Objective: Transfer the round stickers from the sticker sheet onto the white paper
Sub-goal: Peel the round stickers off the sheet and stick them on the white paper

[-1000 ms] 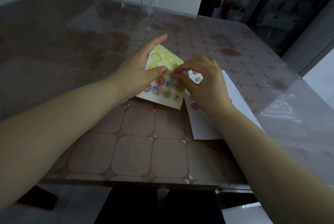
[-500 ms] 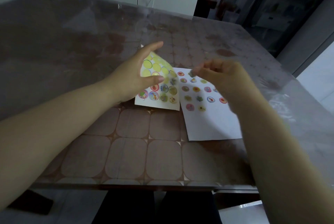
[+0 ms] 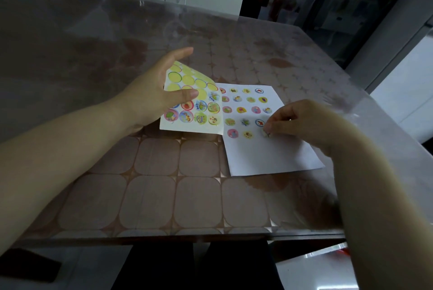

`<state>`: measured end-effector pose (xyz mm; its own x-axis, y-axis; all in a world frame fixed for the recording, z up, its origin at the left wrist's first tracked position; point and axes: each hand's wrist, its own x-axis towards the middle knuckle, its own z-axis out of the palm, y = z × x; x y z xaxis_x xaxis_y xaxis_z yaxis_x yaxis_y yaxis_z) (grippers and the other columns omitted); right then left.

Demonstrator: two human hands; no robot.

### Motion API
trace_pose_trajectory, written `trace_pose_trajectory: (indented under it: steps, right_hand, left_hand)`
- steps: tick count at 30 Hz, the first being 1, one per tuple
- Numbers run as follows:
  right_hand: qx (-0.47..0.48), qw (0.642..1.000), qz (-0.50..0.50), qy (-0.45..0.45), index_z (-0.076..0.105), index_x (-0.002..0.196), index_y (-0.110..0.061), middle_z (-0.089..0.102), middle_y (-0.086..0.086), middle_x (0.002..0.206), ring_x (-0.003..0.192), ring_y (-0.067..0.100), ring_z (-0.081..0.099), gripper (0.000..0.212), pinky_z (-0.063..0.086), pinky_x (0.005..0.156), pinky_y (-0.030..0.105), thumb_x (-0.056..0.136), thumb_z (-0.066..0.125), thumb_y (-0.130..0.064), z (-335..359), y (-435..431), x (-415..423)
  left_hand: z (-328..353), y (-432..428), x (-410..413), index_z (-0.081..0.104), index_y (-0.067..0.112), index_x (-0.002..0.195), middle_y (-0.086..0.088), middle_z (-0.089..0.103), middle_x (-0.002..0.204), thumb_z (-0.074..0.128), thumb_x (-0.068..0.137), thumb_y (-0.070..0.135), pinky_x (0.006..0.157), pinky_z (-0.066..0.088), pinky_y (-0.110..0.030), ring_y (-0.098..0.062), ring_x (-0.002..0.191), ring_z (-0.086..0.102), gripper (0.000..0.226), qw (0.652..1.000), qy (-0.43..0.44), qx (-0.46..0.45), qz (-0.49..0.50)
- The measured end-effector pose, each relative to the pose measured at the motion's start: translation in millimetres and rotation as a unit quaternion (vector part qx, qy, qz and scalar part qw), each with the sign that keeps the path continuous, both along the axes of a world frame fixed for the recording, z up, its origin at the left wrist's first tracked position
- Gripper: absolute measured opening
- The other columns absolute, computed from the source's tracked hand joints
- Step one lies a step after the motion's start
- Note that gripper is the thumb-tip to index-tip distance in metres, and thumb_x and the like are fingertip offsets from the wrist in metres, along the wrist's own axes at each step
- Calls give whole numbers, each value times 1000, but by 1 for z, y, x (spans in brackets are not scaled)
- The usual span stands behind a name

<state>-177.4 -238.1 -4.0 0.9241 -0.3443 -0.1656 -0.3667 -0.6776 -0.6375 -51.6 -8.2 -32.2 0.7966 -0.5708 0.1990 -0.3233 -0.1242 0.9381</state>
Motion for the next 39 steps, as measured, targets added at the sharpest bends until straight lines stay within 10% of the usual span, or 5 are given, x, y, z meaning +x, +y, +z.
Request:
trace_pose_trajectory:
  steps: [14,25,30,39]
  right_hand:
    - [-10,1000,-24,7,52,98,-23,50,-5,80,71,10,48,45,36,58,27,65,81,-32,-10,-5,7]
    - [-64,991,21,-119,53,72,-22,50,-8,63,46,-5,48,22,37,47,17,79,67,-37,3,10,8]
    - [-101,974,144,-146,56,86,-34,57,-14,89,70,-5,56,9,48,55,17,82,63,-38,18,42,33]
    - [171,941,106,-273,65,87,-24,61,0,67,62,6,57,20,46,57,12,78,71,-6,-16,57,46]
  left_hand:
    - [-1,-1,-1,39,45,126,4,64,112,65,81,8,79,55,-26,-10,98,65,64,999,17,-13,-25]
    - [0,-1,-2,39,48,126,1,60,119,66,80,11,89,52,-35,-13,105,62,65,1000,7,-16,-22]
    - [0,0,0,38,51,128,5,50,132,72,73,24,102,41,-40,-13,119,51,70,1000,-1,-7,-9]
    - [-1,0,3,41,51,127,9,43,140,70,69,31,107,35,-44,-18,131,39,68,999,-5,-31,-29]
